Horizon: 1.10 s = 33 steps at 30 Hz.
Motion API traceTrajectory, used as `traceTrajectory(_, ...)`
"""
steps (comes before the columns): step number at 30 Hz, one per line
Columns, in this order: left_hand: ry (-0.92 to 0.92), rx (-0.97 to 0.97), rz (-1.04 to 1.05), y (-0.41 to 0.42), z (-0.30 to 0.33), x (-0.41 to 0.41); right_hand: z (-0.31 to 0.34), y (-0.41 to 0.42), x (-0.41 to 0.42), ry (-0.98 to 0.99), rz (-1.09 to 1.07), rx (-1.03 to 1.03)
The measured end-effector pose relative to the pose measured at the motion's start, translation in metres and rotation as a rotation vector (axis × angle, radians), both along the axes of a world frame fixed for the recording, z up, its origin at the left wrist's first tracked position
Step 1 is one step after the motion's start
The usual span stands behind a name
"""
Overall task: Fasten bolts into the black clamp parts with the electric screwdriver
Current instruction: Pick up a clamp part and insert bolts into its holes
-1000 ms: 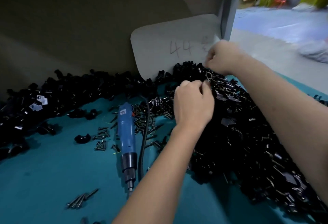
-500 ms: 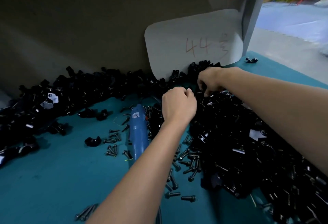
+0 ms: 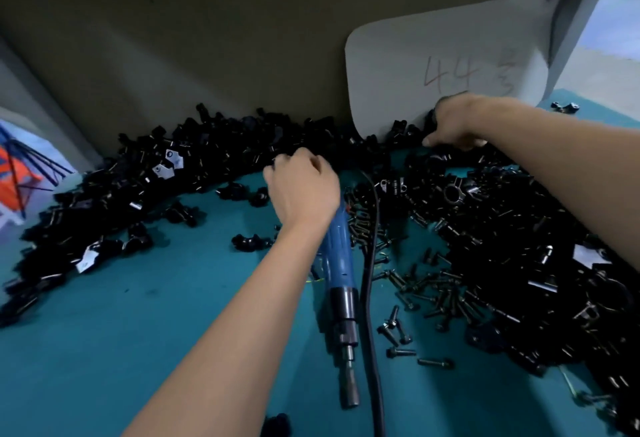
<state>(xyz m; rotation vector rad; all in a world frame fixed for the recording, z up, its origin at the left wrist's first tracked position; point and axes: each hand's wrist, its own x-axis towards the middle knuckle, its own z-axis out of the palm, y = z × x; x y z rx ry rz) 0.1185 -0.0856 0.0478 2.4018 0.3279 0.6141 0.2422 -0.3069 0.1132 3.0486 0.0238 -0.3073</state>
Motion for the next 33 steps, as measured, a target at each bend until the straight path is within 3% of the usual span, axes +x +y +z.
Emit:
traceTrajectory(4, 0.162, 0.153, 0.201, 0.049, -0.012, -0.006, 0.002, 0.038, -0.022, -0.18, 0.122, 0.071)
traceTrajectory(5, 0.21, 0.18, 0.204, 0.062, -0.011, -0.005, 0.001, 0.048, -0.029, -0.197, 0.126, 0.201)
traceTrajectory(9, 0.442, 0.228, 0.093, 0.097, -0.009, 0.0, -0.008, 0.091, -0.076, -0.069, -0.008, 1.13)
traceTrajectory(13, 0.459, 0.381, 0.098, 0.102, -0.011, -0.008, -0.023, 0.124, -0.125, 0.067, -0.046, 1.544)
traceTrajectory(15, 0.389, 0.329, 0.125, 0.103, -0.01, -0.013, -0.032, 0.134, -0.143, 0.116, -0.07, 1.667)
traceTrajectory(17, 0.22, 0.128, 0.143, 0.103, -0.009, -0.024, -0.041, 0.139, -0.158, 0.176, -0.059, 1.762)
traceTrajectory(18, 0.104, -0.072, 0.12, 0.101, -0.008, -0.032, -0.045, 0.139, -0.164, 0.192, -0.038, 1.8)
traceTrajectory(21, -0.099, -0.991, -0.084, 0.078, 0.0, -0.064, -0.052, 0.133, -0.177, 0.127, 0.066, 1.81)
traceTrajectory(22, -0.103, -1.181, -0.145, 0.072, -0.001, -0.074, -0.054, 0.13, -0.181, 0.096, 0.095, 1.799)
traceTrajectory(29, -0.08, -1.587, -0.154, 0.052, -0.018, -0.116, -0.07, 0.11, -0.197, 0.035, 0.106, 1.84)
traceTrajectory(33, -0.085, -1.68, -0.206, 0.052, -0.019, -0.119, -0.075, 0.102, -0.197, 0.005, 0.119, 1.803)
